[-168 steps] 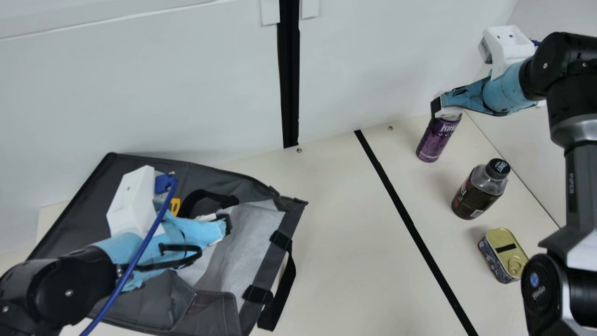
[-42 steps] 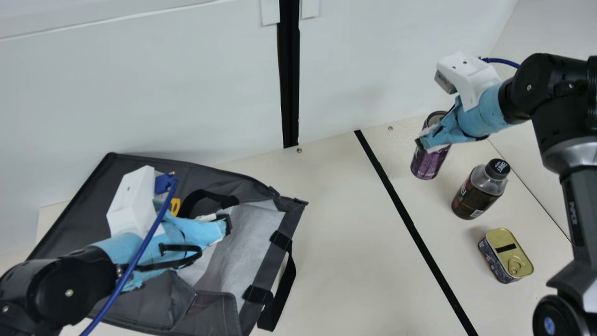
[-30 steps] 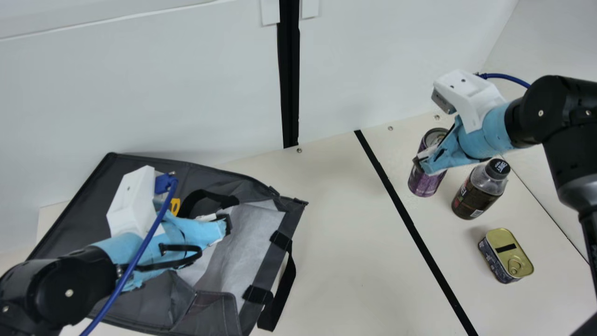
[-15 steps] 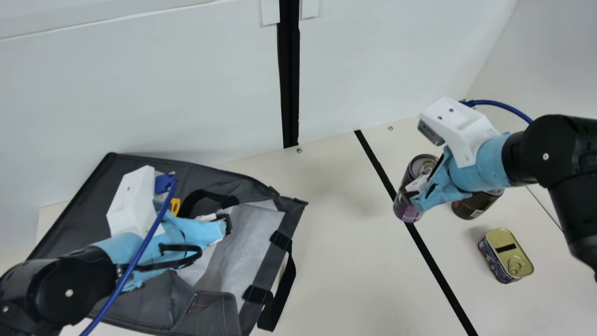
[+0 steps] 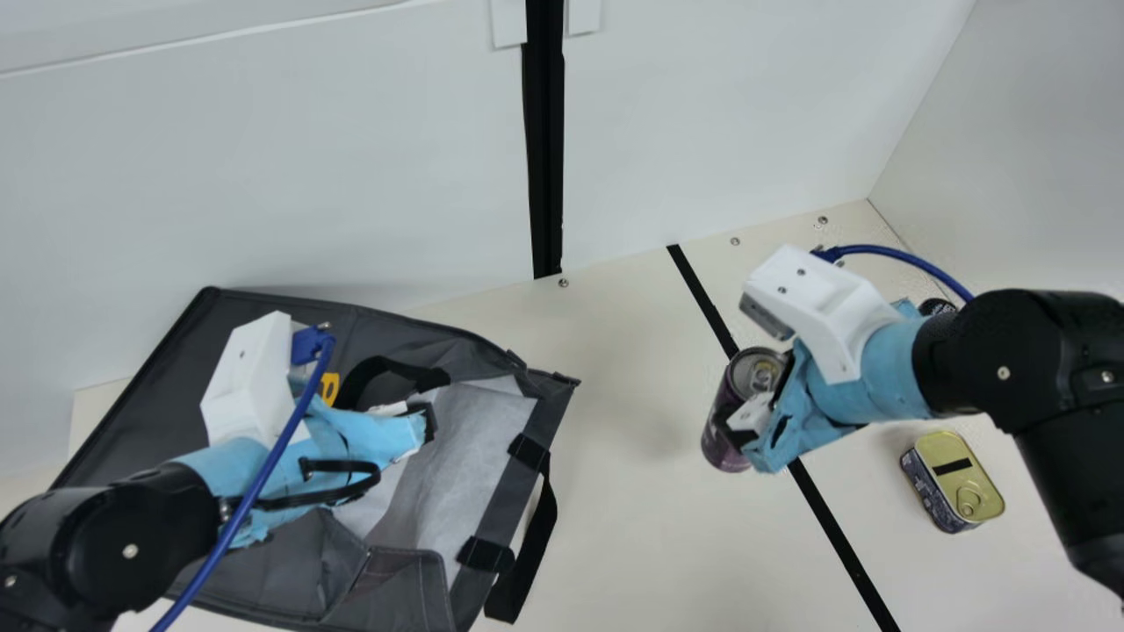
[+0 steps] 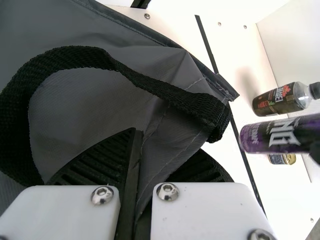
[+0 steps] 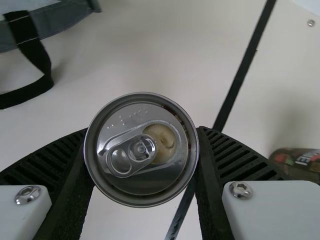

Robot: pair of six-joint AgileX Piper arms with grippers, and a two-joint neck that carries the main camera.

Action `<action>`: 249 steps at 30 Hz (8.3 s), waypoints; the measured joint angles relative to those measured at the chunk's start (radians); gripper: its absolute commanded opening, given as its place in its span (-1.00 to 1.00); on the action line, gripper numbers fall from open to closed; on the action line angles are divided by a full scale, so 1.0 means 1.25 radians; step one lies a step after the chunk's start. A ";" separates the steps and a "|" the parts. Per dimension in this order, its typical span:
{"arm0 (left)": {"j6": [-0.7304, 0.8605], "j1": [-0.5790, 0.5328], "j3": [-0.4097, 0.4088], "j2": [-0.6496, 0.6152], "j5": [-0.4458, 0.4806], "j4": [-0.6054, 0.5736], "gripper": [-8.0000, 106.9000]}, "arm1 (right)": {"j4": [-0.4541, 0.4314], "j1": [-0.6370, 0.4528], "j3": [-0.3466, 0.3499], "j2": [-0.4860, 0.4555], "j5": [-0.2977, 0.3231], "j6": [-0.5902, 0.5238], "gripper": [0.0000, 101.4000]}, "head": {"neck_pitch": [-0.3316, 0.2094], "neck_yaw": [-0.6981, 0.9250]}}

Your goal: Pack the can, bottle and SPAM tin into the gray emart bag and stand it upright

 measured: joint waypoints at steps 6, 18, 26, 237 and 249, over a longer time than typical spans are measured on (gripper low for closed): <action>0.000 0.000 0.000 0.000 0.000 0.000 -1.00 | 0.018 0.040 0.041 -0.019 0.000 -0.026 -1.00 | 0.000 0.000; 0.000 0.000 0.000 0.000 0.000 0.000 -1.00 | 0.049 0.101 0.098 -0.050 0.000 -0.095 -1.00 | 0.000 0.000; 0.000 0.000 0.000 0.000 0.000 0.000 -1.00 | 0.072 0.142 0.116 -0.065 0.000 -0.116 -1.00 | 0.000 0.000; 0.000 0.000 0.000 0.000 0.000 0.000 -1.00 | 0.624 0.160 0.268 0.049 -0.187 -0.407 0.87 | 0.000 0.000; 0.000 0.000 0.000 0.000 0.000 0.000 -1.00 | 0.591 0.027 0.278 -0.044 -0.071 -0.424 0.87 | 0.000 0.000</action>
